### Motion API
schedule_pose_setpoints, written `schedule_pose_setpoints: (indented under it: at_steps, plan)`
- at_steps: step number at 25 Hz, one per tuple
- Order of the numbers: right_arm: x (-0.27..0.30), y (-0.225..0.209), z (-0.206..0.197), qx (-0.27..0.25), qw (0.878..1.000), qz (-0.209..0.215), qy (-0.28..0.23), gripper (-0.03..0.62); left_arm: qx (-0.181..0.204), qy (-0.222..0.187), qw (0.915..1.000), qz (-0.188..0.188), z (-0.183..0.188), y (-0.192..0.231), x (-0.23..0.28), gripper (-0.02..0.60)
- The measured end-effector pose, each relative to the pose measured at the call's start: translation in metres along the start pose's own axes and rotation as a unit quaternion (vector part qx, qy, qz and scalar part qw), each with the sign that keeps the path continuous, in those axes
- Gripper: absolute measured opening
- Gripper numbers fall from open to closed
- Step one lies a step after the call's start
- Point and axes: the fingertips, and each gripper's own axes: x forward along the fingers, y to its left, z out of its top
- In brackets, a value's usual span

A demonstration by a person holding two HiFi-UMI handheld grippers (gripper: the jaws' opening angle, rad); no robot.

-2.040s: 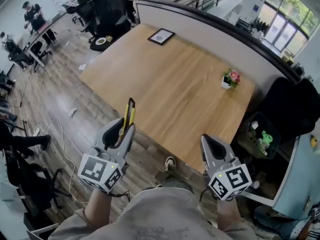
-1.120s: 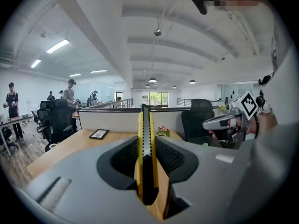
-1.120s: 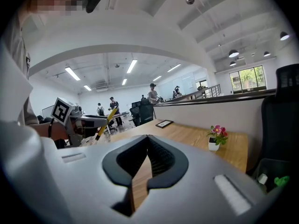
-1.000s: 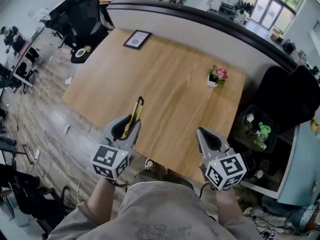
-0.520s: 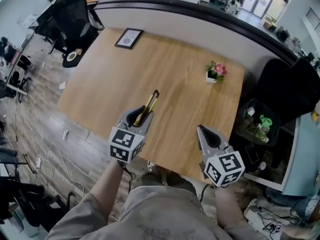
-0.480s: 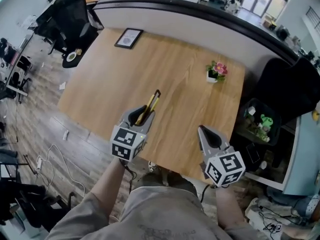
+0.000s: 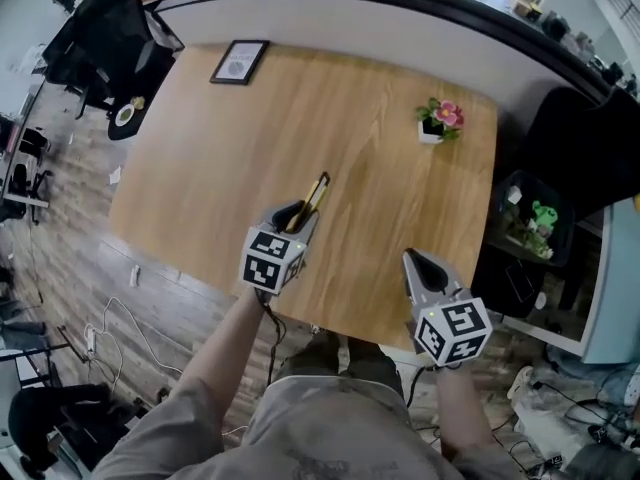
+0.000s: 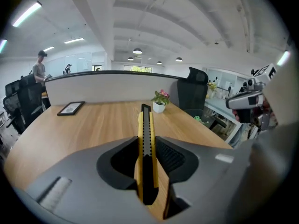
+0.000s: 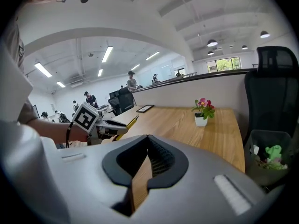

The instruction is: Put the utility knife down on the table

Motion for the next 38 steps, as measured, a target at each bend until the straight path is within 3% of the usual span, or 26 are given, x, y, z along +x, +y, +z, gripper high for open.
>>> schedule_pose_setpoints:
  at_steps: [10, 16, 23, 31, 38]
  plan:
    - [0.03, -0.002, -0.036, 0.022, 0.999, -0.013, 0.038, 0.011, 0.004, 0.077, 0.9969, -0.016, -0.063, 0.018, 0.06, 0.112]
    - [0.035, -0.001, -0.051, 0.032, 0.998, -0.017, 0.053, 0.011, 0.01, 0.128, 0.9915, -0.02, -0.1, 0.016, 0.078, 0.112]
    - [0.036, 0.001, -0.06, 0.032, 0.997, -0.013, 0.062, 0.011, 0.008, 0.161, 0.9868, -0.017, -0.123, 0.011, 0.085, 0.115]
    - [0.02, 0.006, -0.042, 0.018, 0.999, -0.007, 0.048, 0.011, 0.013, 0.144, 0.9895, 0.007, -0.115, 0.014, 0.058, 0.124]
    - [-0.005, 0.029, 0.022, -0.022, 1.0, 0.01, -0.012, 0.011, 0.016, 0.011, 0.9993, 0.032, -0.029, 0.019, -0.029, 0.115]
